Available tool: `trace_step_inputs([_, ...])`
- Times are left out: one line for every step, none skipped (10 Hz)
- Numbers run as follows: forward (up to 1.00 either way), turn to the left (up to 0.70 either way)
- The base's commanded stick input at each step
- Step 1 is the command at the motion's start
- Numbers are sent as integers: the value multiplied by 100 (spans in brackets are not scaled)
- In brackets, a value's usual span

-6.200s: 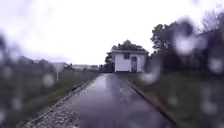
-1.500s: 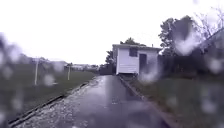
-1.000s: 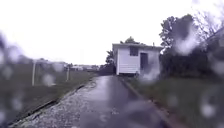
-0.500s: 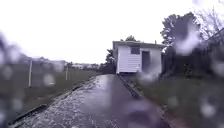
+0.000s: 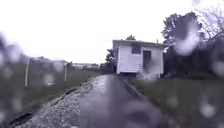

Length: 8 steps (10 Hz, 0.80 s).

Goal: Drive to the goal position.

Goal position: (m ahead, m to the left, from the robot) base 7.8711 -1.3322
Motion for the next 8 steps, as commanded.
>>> trace_step_inputs([68,0])
trace_step_inputs([68,0])
trace_step_inputs([68,0])
trace_step_inputs([68,0])
trace_step_inputs([68,0])
trace_step_inputs([68,0])
trace_step_inputs([68,0])
trace_step_inputs([68,0])
